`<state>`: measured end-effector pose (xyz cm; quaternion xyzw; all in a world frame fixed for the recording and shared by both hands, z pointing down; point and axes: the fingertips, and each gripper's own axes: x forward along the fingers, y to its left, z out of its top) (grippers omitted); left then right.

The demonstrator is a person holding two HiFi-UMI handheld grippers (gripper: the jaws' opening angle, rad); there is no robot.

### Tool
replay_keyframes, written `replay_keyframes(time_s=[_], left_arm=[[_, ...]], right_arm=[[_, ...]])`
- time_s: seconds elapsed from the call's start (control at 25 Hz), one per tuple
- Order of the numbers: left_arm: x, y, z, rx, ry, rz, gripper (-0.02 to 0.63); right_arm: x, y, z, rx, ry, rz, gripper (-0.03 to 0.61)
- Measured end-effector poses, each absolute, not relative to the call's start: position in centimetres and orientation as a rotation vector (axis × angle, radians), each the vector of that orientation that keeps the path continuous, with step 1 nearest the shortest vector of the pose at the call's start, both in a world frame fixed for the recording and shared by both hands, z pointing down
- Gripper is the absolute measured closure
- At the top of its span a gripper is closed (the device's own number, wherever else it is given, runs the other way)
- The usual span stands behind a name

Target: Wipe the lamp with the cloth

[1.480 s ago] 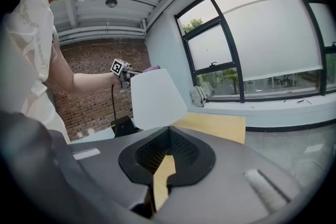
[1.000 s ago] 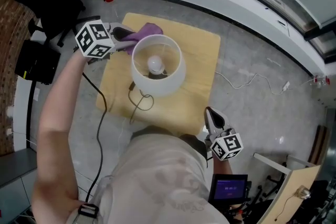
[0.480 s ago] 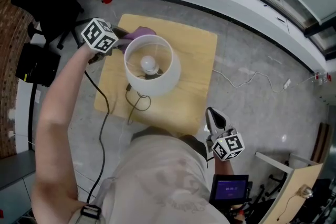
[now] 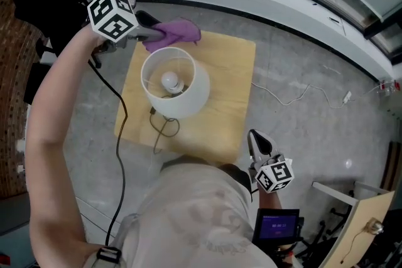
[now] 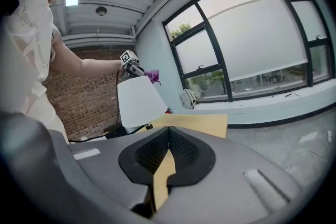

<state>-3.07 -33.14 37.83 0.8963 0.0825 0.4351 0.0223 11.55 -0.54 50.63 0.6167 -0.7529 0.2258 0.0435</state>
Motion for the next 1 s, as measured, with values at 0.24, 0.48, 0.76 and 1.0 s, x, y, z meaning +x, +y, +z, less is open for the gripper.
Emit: replay_keyframes(time_s=[0.24,0.48,0.76,1.0], left_arm=[[-1.2,-32.1,41.2,2.668,0.407,1.591,0.518],[0.7,-32.3,46.1,2.558,0.489,1.713,0.518],[2.1,-32.6,51.5,2.414,0.511,1.844,0.518],[2.3,-33.2,51.1,2.402,0.513,1.926,0.518]], right_arm=[[12.8,0.2,51.0,1.917,-2.280,0.709,0.565],[14.7,1.3,51.7,1.974,-2.235,0.750,0.565],[16.7,2.2,53.0,2.034,-2.192,0.803,0.565],[17.4,2.6,53.2,2.054,-2.191,0.800,0.565]])
